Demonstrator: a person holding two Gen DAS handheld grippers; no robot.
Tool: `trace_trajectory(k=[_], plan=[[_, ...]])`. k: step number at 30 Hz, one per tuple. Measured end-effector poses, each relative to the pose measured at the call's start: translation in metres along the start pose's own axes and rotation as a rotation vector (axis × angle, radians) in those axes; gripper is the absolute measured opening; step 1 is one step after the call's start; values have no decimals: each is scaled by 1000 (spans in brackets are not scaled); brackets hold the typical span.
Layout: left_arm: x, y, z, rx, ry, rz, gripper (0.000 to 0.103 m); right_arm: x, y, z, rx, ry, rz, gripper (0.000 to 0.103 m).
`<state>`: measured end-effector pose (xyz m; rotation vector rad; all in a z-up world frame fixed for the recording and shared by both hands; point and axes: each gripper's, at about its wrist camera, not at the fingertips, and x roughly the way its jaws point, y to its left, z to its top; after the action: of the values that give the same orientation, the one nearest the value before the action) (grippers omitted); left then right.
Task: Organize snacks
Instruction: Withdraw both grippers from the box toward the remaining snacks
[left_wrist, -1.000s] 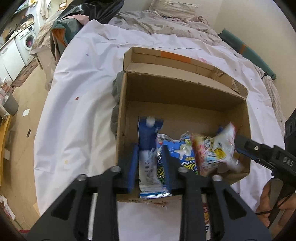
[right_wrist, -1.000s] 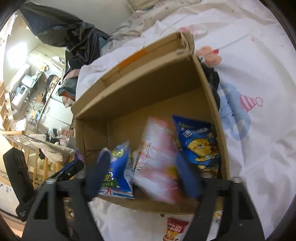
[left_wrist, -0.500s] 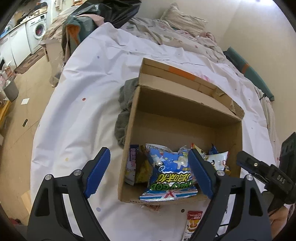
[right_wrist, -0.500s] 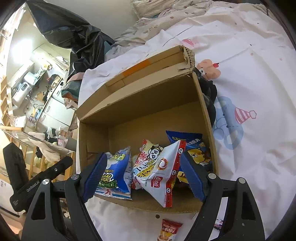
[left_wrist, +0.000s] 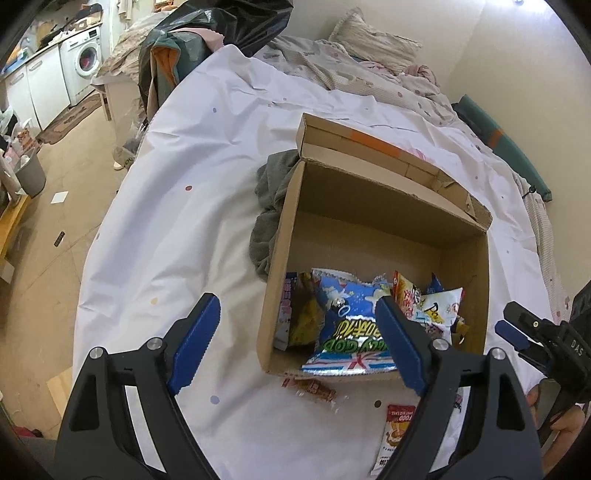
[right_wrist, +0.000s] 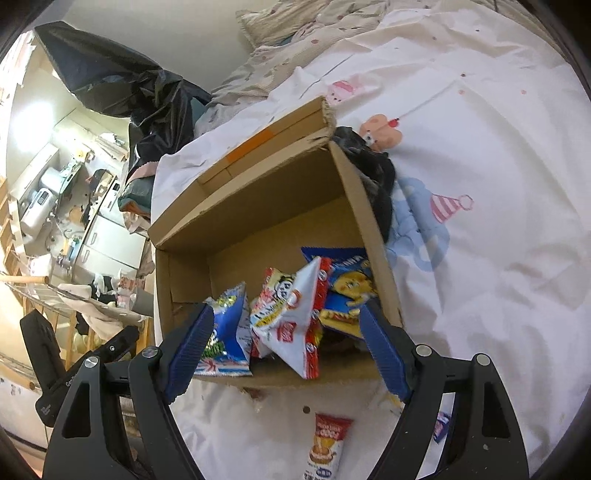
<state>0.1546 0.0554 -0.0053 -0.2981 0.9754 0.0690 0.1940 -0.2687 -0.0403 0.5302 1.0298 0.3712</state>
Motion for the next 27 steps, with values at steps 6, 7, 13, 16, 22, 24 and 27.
trace_trajectory(k=[6,7,13,16,22,24,27], plan=[[-3,7,-14,-25,24,4,84,-11,-5,-12,-5,3,-24,83],[-3,8,-16,-29,27,9,84,-12,-6,-15,2,6,-28,83],[1,13,-34,-43,67,30,84,-16,-12,-29,28,24,-25,83],[6,11,-43,-38,94,36,84,-17,-12,-37,28,33,-24,83],[23,3,-68,-38,125,51,84,-15,-14,-58,42,69,-30,83],[37,-4,-79,-30,154,57,83,-15,-16,-63,45,76,-34,83],[58,-15,-92,-51,154,103,83,-15,-19,-68,45,85,-47,83]])
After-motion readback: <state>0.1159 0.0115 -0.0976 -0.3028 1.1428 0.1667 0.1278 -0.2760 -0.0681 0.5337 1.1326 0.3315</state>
